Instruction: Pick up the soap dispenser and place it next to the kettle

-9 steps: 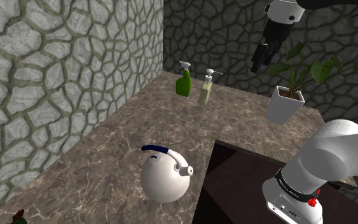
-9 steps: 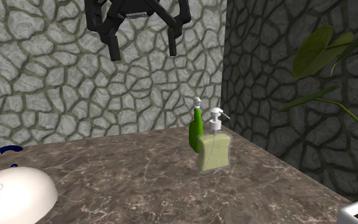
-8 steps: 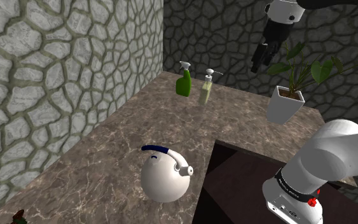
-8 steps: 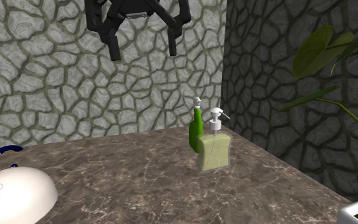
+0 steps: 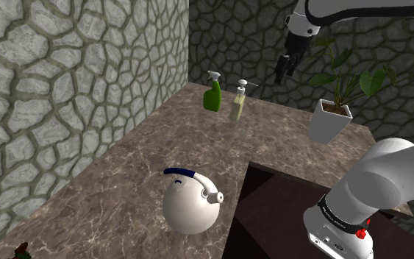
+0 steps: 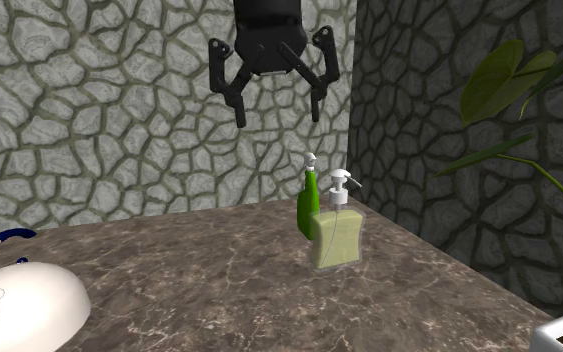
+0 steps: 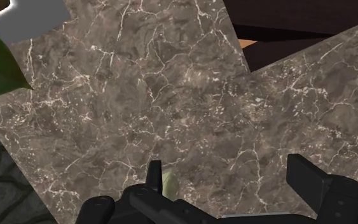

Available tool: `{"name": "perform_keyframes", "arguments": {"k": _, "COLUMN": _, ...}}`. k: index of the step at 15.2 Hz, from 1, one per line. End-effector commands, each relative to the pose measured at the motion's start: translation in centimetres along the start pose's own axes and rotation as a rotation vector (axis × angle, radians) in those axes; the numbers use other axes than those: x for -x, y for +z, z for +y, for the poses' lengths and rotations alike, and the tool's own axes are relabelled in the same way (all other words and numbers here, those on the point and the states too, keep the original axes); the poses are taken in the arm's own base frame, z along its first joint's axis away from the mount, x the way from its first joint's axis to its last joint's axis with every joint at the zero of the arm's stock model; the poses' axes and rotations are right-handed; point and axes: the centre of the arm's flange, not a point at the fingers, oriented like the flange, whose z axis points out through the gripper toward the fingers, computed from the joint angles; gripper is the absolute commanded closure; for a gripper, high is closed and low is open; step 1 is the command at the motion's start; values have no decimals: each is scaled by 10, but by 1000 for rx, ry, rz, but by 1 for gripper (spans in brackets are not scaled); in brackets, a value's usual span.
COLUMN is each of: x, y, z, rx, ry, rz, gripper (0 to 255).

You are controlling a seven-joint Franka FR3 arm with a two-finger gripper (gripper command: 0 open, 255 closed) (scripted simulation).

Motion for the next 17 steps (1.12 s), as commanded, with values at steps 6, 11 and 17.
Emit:
{"name": "perform_keyframes", "arguments": {"k": 6, "x": -68, "y": 47, "z": 36, "rx": 8, "ry": -57, "rz": 10, "gripper": 0}}
{"name": "perform_keyframes", "arguments": {"k": 11, "x": -118, "y": 80, "z": 61, "rx": 14, "ry": -98, "rz": 17, "gripper": 0}}
{"name": "perform_keyframes", "arguments": {"k": 17, "x": -180, "y": 118, "z": 88, "rx": 20, "ry": -146, "rz": 24, "gripper": 0}}
